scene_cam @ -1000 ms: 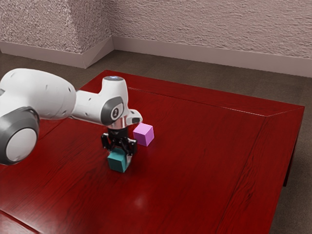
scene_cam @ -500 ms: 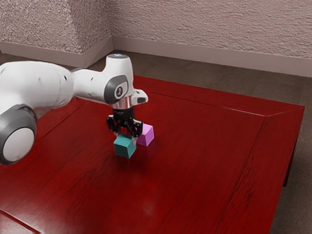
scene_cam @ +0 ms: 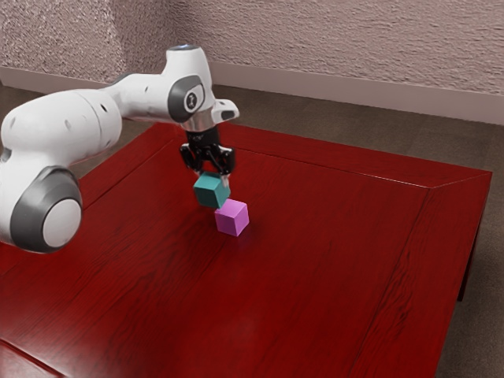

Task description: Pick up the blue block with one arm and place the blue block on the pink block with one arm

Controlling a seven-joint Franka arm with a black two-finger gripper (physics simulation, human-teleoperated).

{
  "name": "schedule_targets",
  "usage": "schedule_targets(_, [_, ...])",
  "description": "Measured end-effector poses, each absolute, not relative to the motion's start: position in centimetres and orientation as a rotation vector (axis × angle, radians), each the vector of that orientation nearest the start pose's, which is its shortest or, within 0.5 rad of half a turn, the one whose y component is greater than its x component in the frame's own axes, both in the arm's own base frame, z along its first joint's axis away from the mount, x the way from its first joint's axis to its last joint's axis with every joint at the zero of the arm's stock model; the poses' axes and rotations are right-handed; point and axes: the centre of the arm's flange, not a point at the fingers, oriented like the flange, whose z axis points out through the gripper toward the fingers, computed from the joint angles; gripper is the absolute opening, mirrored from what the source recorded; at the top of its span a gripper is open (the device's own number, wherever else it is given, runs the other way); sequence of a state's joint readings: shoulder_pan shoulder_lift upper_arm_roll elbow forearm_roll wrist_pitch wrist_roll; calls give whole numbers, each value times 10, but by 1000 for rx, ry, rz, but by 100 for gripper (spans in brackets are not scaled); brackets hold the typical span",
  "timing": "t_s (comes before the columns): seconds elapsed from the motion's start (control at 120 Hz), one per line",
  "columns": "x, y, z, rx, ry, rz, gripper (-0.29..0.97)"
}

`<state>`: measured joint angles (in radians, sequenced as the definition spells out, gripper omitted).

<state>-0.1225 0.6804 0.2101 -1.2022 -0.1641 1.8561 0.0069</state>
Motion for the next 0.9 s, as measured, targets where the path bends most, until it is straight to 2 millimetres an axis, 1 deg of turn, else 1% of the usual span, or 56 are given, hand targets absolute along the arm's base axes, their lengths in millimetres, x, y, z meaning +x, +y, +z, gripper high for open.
schedule_targets(0.067, [747,17,385,-3186,-129,9,33])
schedule_targets(0.2, [757,15,377,-3196,-102,9,33])
schedule_targets(0.317, [762,19,366,-3209,-97,21,33])
schedule_targets(0.467, [766,15,361,-3216,-75,25,33])
schedule_targets(0.583, [768,8,360,-3223,-53,19,33])
schedule_targets(0.742, [768,3,360,-3225,-30,23,50])
schedule_targets(0.833, [768,4,361,-3225,-26,21,56])
schedule_targets(0.9, [769,4,365,-3224,-21,8,60])
